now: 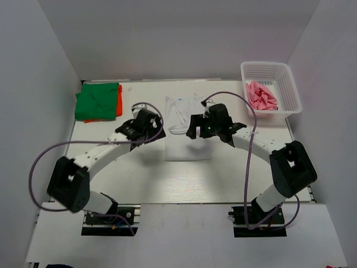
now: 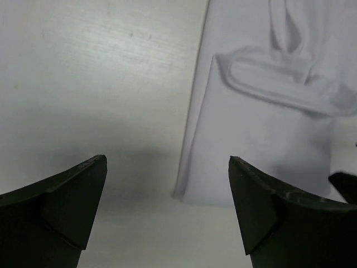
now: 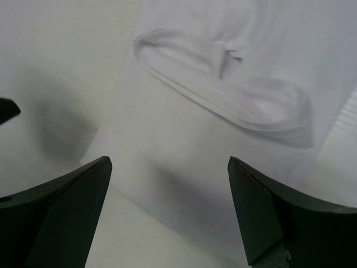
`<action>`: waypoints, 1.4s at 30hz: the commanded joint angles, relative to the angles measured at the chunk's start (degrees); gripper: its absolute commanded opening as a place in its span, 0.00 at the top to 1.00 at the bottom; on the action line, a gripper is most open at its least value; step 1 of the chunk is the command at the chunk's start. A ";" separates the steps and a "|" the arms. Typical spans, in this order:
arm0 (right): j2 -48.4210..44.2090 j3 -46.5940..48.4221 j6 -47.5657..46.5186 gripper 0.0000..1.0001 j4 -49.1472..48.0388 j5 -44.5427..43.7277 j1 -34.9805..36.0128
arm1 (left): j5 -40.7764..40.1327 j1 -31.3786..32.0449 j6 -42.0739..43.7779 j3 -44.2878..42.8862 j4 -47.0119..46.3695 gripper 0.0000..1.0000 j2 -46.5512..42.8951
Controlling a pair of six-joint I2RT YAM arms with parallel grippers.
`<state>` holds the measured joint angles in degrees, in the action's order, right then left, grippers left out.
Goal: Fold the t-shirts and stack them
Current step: Fold the folded rectangular tshirt in 1/3 of the way
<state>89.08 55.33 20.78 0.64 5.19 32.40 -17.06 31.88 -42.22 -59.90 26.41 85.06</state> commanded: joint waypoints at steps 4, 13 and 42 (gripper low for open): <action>5.57 2.85 -3.11 0.10 -7.24 13.97 2.40 | 5.36 0.38 -6.73 17.43 1.69 0.00 -17.89; 15.33 10.49 -3.37 0.10 -6.44 9.50 3.72 | 2.92 0.38 -10.34 22.72 9.09 0.00 -28.53; -12.49 -9.70 8.66 0.10 5.85 -13.72 0.38 | 23.91 1.96 -0.94 19.38 -12.26 0.00 -11.24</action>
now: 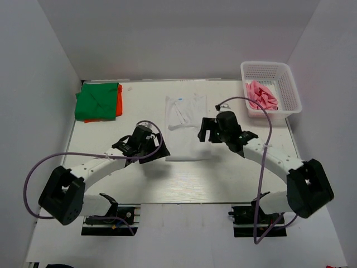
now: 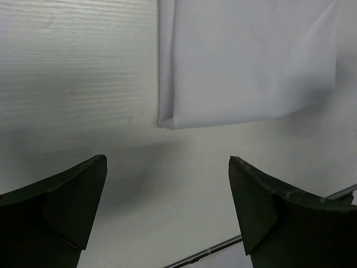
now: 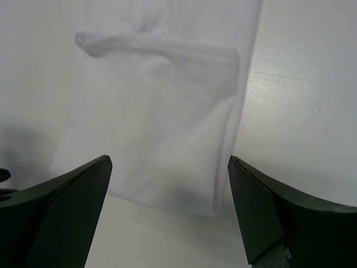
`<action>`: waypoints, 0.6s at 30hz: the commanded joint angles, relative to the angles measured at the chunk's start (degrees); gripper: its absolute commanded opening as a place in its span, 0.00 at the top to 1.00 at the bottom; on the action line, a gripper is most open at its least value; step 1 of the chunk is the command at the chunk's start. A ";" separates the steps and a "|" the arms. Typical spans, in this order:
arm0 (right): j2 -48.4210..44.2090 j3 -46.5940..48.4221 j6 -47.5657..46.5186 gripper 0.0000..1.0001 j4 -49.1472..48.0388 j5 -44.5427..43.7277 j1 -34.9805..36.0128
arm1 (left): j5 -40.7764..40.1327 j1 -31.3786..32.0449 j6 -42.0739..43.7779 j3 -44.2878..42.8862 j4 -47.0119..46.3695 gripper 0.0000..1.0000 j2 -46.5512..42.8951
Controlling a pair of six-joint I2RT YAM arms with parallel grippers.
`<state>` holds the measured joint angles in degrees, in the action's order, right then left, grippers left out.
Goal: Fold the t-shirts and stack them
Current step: Fold the folded rectangular tshirt in 1/3 of the way, then grab one side of the 2/3 rectangular tshirt with both arms
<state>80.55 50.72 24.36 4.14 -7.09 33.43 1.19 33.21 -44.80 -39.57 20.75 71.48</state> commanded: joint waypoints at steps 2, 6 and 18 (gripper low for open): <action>-6.18 -9.47 6.31 0.10 3.33 0.31 -0.73 | 5.66 1.15 1.64 -1.47 -7.74 0.00 5.14; -7.52 -13.19 7.72 0.10 2.19 3.92 -0.91 | 4.44 1.68 2.26 -3.23 -8.62 0.09 8.05; 0.04 -15.65 9.39 0.29 -2.73 6.48 -1.09 | 2.85 4.67 1.65 -3.75 -9.06 0.47 15.53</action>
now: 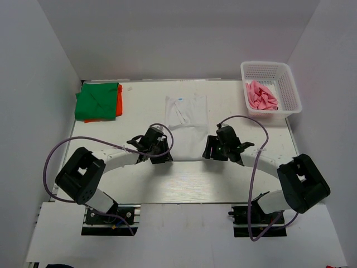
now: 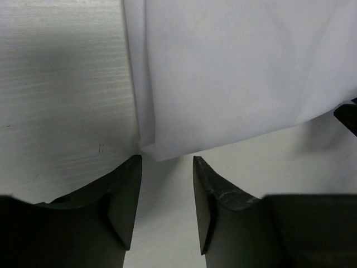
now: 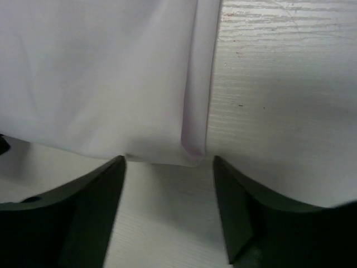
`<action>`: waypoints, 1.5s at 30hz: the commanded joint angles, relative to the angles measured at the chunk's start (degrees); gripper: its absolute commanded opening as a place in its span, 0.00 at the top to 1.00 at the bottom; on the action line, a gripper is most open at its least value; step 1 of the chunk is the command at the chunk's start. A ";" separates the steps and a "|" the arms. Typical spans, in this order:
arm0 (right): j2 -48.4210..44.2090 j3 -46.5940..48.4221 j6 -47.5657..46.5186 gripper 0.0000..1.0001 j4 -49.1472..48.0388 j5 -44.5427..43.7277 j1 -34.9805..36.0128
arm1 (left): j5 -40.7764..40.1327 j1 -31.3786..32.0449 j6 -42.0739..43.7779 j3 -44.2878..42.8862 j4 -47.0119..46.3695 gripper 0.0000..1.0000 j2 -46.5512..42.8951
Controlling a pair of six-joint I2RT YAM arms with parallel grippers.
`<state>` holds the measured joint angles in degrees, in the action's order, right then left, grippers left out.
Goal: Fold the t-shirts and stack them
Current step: Grab one side of the 2/3 rectangular tshirt with both arms, then fold the long partially folded tshirt into a neat square
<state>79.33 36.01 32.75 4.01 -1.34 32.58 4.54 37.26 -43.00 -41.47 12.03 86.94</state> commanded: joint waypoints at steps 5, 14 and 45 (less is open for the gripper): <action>3.02 -1.91 1.26 0.66 -3.31 1.08 -0.32 | -4.62 1.24 -0.77 -1.86 0.71 0.63 1.13; 2.50 -2.08 -0.76 1.00 -6.30 0.29 -0.23 | -9.02 1.24 -0.07 -5.37 3.61 1.00 3.59; -23.54 13.81 -6.12 1.00 24.38 7.17 0.21 | -6.44 5.90 -0.59 -6.68 13.02 1.00 -29.37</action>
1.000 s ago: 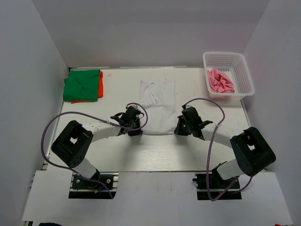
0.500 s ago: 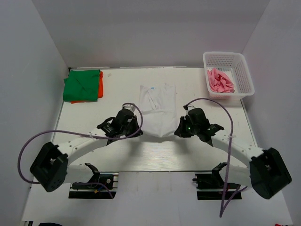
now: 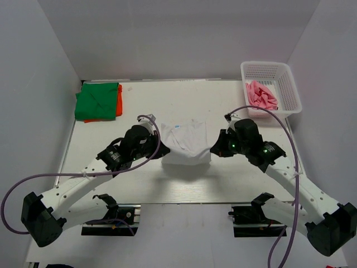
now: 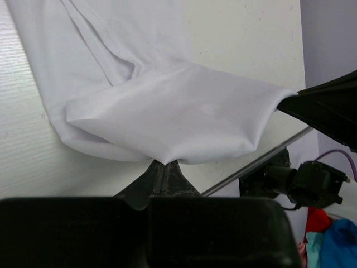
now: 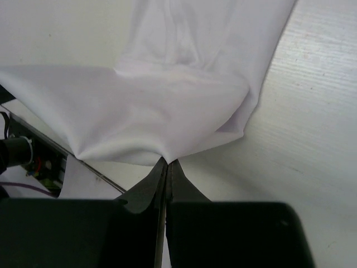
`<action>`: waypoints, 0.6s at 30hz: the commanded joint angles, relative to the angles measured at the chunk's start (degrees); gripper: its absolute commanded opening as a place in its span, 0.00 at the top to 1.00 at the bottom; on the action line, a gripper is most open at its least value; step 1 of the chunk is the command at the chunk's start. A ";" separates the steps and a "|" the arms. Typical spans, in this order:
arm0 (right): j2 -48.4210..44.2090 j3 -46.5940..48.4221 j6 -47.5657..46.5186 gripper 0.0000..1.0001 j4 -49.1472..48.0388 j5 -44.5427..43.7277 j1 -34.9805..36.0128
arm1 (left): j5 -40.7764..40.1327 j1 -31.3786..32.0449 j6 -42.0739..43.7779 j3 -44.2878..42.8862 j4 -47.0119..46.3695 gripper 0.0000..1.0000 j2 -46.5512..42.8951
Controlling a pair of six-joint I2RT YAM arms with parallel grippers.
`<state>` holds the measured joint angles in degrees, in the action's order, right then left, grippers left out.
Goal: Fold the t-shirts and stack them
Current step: Fold the long partially folded tshirt into a neat square
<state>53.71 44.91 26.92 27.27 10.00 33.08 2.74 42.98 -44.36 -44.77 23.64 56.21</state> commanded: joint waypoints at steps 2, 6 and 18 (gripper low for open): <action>3.15 6.33 -0.37 1.00 0.25 -5.95 -0.65 | -7.47 -0.35 0.76 -6.18 2.28 1.00 2.67; 8.15 10.20 -0.37 1.00 -1.07 -9.73 -1.79 | -17.85 -0.97 0.76 -10.85 3.43 1.00 6.54; 23.18 20.13 -2.40 1.00 -3.45 -11.93 -6.80 | -28.49 -4.39 0.24 -23.86 4.14 1.00 24.47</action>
<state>75.22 61.93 25.93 26.26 -0.54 27.55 -21.28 40.40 -43.99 -64.84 27.00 79.29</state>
